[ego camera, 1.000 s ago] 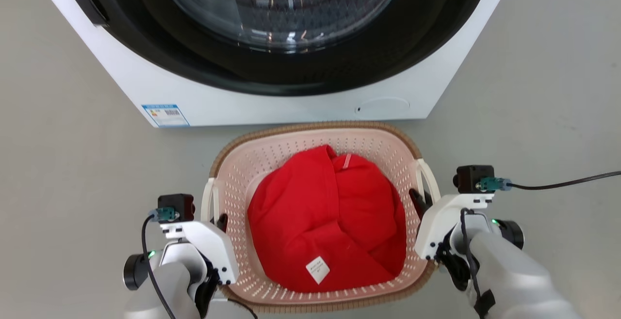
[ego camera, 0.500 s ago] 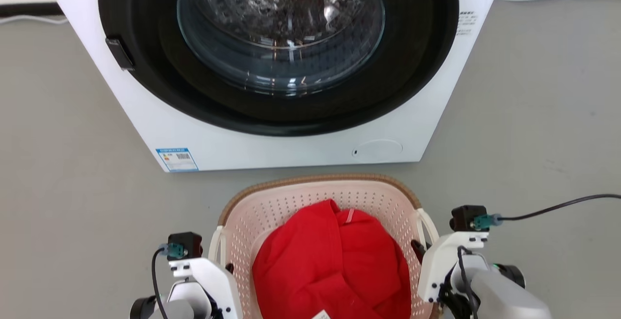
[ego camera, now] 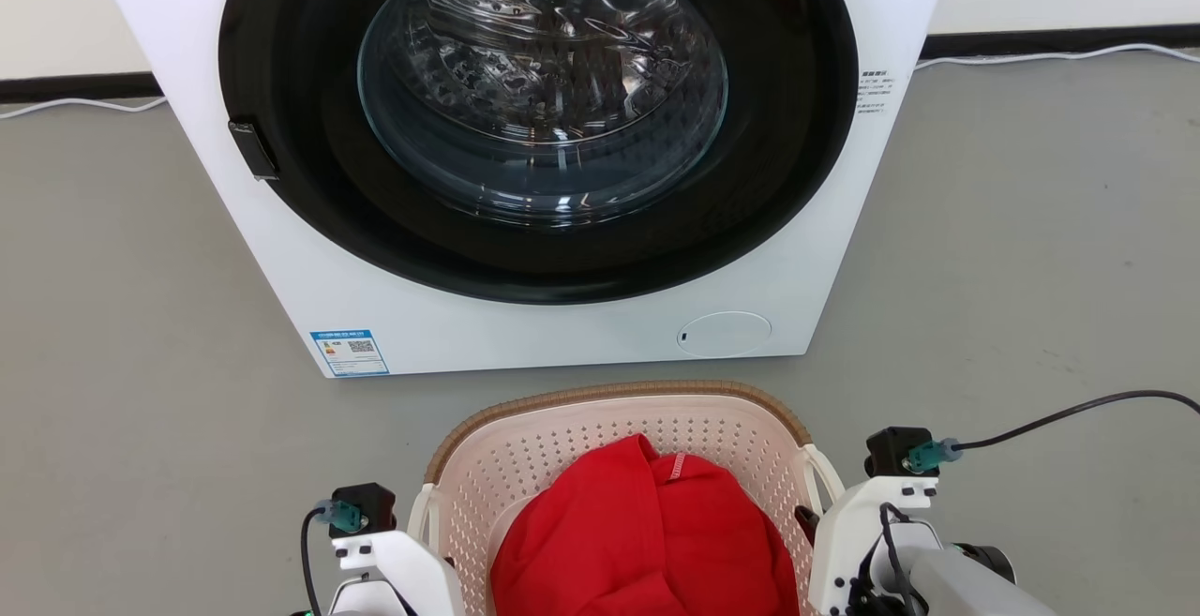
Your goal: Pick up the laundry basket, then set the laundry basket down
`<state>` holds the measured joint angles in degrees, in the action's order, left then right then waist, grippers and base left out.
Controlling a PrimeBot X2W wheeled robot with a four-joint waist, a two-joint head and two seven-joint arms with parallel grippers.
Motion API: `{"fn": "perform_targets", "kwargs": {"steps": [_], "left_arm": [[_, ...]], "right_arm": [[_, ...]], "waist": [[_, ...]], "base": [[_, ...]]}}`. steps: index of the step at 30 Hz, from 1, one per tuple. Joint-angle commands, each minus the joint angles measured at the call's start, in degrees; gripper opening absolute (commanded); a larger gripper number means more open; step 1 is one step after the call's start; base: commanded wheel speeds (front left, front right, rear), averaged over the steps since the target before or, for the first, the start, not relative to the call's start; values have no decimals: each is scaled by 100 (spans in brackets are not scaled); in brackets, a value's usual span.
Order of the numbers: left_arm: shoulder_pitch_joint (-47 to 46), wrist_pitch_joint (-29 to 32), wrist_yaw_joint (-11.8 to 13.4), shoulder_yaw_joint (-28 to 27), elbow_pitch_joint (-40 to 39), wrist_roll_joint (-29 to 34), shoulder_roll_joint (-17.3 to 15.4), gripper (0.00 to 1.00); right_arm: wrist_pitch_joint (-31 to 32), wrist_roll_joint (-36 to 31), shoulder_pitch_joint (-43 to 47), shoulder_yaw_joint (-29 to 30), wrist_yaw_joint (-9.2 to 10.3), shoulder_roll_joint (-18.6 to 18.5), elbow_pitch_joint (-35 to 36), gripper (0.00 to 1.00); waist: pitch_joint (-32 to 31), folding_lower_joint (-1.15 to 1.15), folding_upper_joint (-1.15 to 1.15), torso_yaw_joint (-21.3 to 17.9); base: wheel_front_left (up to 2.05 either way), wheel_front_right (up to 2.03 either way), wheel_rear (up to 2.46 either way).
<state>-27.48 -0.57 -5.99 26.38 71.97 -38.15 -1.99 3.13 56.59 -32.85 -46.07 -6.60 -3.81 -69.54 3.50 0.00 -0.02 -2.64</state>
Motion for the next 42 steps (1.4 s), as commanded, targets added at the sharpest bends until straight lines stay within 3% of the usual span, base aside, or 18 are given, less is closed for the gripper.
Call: {"fn": "perform_targets", "kwargs": {"steps": [1,42], "left_arm": [[-75,8,25,-63,-137,-54,-88,0],[-226,-172,132,404,-54,-567,-88,0]], "right_arm": [[14,55,4,-104,-89,93,74,0],[-63,582,-190,-696,-89,93,-4,0]], "waist": [[-17,0,2,1],[76,0,2,8]], "base": [[0,0,0],[0,0,0]]}}
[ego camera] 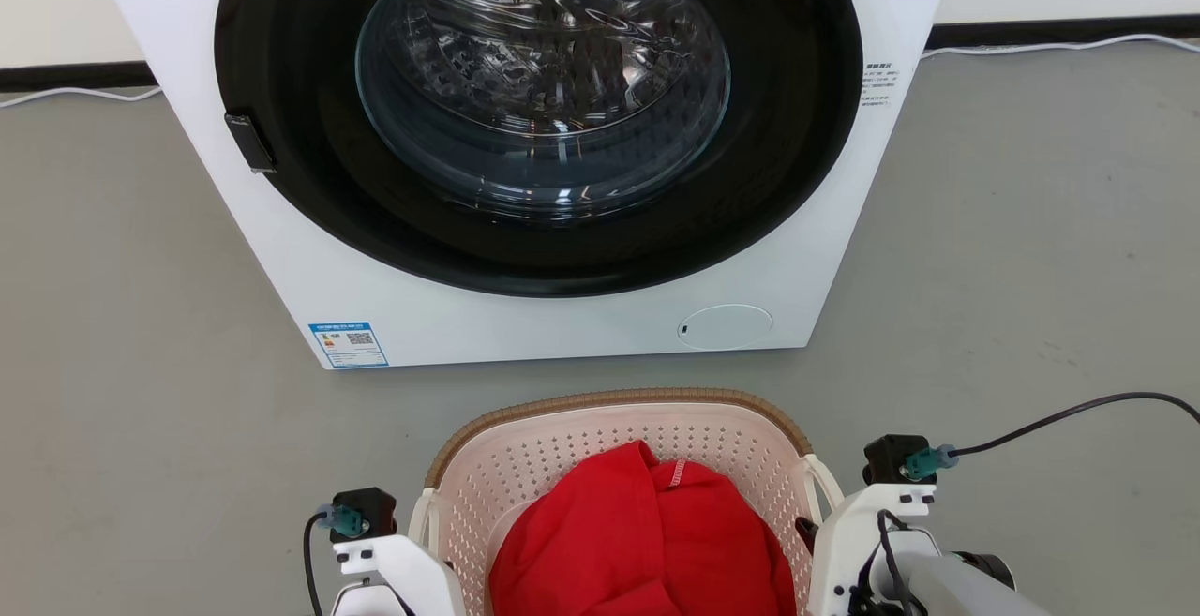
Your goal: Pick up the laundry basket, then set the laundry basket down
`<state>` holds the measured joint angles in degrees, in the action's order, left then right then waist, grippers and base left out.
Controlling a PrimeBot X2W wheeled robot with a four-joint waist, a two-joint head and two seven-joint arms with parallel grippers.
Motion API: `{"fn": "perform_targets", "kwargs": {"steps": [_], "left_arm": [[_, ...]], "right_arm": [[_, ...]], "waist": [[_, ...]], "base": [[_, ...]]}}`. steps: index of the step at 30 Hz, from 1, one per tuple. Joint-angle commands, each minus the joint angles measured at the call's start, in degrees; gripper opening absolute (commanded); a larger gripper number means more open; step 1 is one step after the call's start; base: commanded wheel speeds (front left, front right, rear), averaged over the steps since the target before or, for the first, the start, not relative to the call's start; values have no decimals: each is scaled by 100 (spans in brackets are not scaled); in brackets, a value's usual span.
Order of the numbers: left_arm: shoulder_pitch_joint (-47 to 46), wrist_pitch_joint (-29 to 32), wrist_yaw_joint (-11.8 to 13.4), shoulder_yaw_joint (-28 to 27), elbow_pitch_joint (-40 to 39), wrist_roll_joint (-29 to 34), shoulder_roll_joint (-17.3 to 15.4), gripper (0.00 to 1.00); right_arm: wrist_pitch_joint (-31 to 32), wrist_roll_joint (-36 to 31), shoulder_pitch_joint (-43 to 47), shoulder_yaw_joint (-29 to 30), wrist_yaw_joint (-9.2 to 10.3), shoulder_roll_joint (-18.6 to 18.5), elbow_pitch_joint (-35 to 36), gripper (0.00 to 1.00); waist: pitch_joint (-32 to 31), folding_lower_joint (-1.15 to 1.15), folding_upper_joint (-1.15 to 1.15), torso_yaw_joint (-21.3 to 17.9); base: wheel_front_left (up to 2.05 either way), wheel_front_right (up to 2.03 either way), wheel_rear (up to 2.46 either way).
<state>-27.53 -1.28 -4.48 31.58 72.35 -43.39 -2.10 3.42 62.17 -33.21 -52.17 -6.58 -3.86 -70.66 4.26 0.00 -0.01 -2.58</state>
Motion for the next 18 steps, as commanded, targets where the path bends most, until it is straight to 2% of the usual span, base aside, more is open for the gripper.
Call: {"fn": "perform_targets", "kwargs": {"steps": [1,18], "left_arm": [[-222,-106,-20,-109,-88,-52,-77,0],[-276,-161,-18,24,-42,-176,-77,0]], "right_arm": [[-93,36,-155,-100,-91,98,108,0],[-117,198,-191,-303,-91,98,103,0]], "waist": [[2,0,1,2],[23,0,1,15]], "base": [[0,0,0],[0,0,0]]}}
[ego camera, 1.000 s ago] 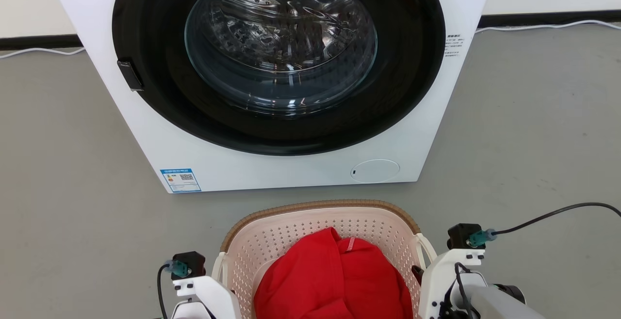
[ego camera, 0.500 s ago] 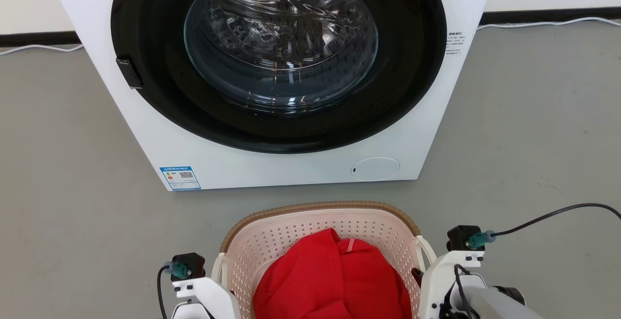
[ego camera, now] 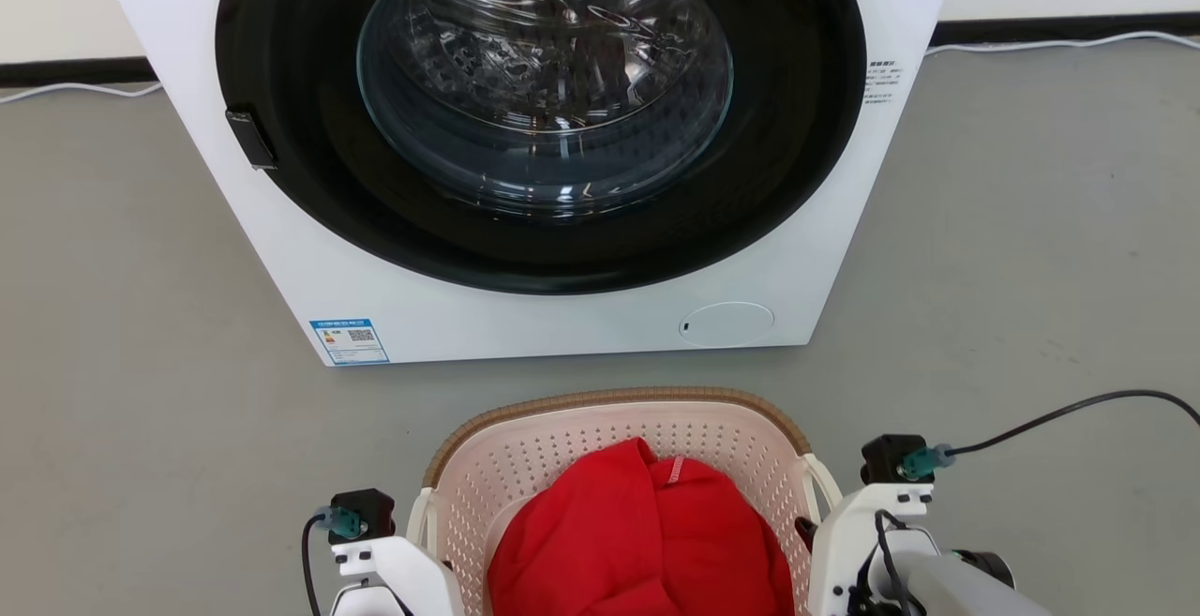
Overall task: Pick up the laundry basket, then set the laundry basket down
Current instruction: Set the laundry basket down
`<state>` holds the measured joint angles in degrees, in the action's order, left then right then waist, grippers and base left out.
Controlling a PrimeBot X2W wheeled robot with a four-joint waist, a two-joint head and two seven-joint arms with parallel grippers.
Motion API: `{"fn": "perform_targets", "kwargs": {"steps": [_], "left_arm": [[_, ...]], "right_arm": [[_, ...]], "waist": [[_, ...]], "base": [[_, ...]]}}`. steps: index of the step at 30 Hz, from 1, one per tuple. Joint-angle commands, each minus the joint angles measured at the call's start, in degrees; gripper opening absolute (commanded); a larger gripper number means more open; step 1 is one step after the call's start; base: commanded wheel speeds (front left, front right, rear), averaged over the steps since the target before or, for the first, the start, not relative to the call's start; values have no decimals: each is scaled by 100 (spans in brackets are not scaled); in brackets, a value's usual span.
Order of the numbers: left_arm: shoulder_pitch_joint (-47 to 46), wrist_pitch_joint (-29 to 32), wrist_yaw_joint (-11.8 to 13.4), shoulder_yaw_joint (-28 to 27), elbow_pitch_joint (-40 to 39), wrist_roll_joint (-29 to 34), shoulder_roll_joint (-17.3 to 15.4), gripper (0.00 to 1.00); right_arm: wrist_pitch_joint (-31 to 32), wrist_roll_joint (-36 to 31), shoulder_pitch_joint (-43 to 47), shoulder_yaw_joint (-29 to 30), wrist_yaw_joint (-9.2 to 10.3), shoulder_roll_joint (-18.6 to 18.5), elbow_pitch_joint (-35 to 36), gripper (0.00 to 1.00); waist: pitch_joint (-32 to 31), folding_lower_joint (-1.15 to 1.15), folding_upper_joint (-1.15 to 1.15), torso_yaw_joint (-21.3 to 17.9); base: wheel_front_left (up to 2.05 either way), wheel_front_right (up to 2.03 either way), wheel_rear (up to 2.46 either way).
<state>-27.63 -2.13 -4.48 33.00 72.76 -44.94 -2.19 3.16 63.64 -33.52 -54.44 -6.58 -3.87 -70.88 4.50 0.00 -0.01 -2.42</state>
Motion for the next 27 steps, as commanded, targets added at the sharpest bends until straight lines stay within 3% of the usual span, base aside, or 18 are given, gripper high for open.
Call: {"fn": "perform_targets", "kwargs": {"steps": [1,9,27], "left_arm": [[-273,-82,-19,-111,-81,-28,-69,0],[-442,-205,-17,-92,-71,-64,-70,0],[-1302,-507,-52,6,-49,21,-197,0]], "right_arm": [[-95,59,-168,-88,-91,100,130,0],[-210,68,-335,-189,-91,100,146,0],[-700,159,-1049,-246,-91,100,186,0]], "waist": [[11,0,1,-4],[297,0,1,-30],[1581,0,1,-90]], "base": [[0,0,0],[0,0,0],[0,0,0]]}}
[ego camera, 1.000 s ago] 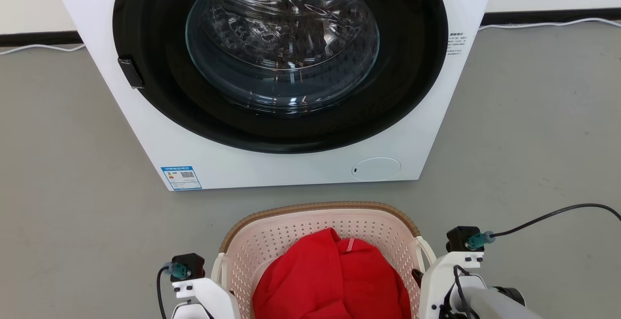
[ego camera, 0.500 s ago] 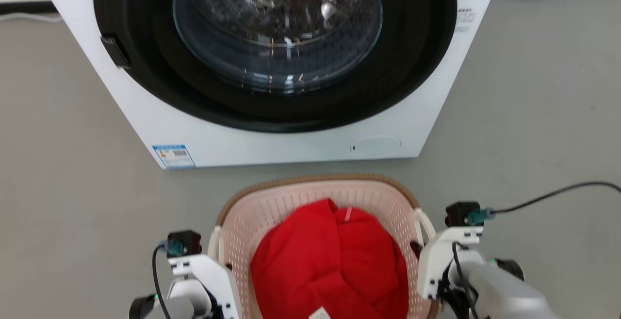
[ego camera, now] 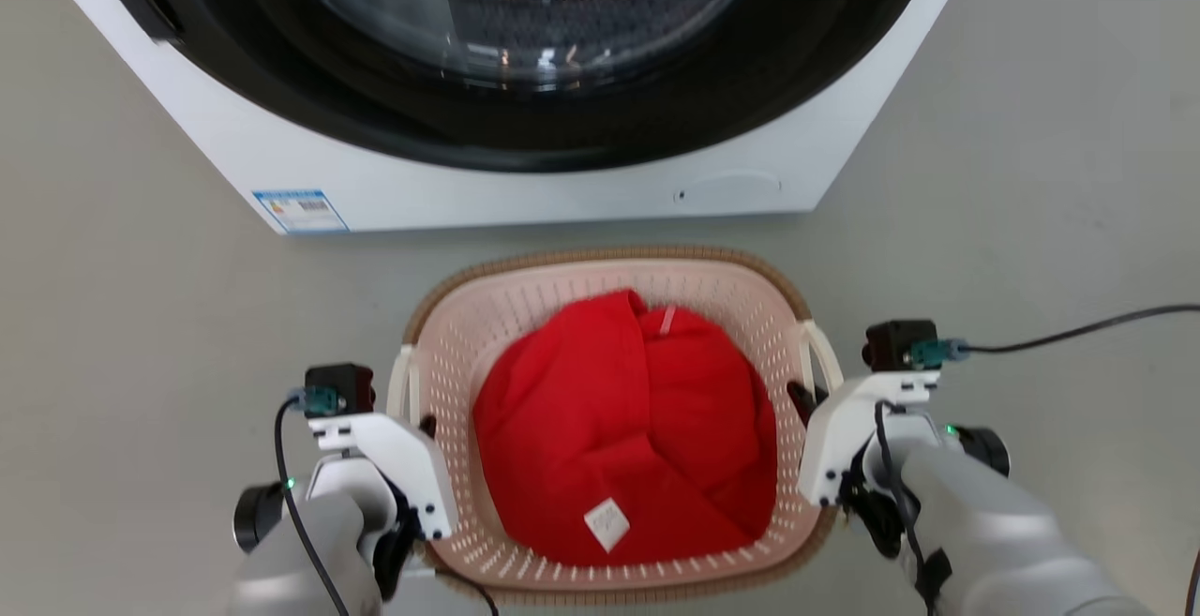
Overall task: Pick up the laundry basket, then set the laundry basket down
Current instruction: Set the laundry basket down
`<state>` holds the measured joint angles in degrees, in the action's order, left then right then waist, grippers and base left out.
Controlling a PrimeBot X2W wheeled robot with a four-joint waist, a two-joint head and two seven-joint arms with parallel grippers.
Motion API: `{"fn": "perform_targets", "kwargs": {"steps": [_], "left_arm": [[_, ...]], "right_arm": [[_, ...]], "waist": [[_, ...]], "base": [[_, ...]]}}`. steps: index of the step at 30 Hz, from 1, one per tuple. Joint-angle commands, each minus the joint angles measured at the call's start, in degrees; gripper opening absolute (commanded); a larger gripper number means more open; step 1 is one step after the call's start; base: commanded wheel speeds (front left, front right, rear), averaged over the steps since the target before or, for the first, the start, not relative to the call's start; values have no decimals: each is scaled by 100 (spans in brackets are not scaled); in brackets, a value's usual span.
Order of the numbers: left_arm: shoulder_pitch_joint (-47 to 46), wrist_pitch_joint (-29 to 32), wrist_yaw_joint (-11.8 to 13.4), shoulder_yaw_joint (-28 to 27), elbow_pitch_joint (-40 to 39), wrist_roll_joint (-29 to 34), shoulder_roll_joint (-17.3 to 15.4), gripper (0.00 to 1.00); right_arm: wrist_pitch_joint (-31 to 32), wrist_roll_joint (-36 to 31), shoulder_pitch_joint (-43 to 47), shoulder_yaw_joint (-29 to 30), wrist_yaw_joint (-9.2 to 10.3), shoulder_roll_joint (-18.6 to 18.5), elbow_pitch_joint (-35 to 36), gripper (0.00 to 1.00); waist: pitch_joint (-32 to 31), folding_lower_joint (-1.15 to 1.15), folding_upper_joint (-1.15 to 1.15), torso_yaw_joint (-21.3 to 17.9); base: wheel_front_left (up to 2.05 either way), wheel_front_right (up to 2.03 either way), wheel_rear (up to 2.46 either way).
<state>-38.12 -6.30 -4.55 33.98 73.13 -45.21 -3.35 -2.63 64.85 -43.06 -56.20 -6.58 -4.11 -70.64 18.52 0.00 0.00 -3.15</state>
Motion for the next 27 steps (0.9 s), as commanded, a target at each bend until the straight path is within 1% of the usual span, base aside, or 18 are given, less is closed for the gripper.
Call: {"fn": "perform_targets", "kwargs": {"steps": [1,5,6,9,10,14,27], "left_arm": [[-313,-131,-38,-86,-87,59,-89,0],[-573,-273,-21,-55,-89,105,-101,0],[-573,-273,-21,-55,-89,105,-101,0],[-809,-356,44,19,-68,189,-110,0],[-809,-356,44,19,-68,189,-110,0],[-1026,-378,75,53,-44,217,-104,0],[-1796,-662,126,91,-8,298,-220,0]], "right_arm": [[-150,47,-152,-68,-91,124,177,0],[-265,58,-373,-65,-91,124,163,0],[-265,58,-373,-65,-91,124,163,0],[-364,87,-574,-59,-91,124,199,0],[-364,87,-574,-59,-91,124,199,0],[-466,95,-748,-73,-91,116,205,0],[-766,148,-1417,-100,-91,47,256,0]], "waist": [[264,0,0,-18],[620,0,0,-1],[620,0,0,-1],[965,0,0,22],[965,0,0,22],[1295,0,0,32],[2438,0,0,34]], "base": [[0,0,0],[0,0,0],[0,0,0],[0,0,0],[0,0,0],[0,0,0],[0,0,0]]}}
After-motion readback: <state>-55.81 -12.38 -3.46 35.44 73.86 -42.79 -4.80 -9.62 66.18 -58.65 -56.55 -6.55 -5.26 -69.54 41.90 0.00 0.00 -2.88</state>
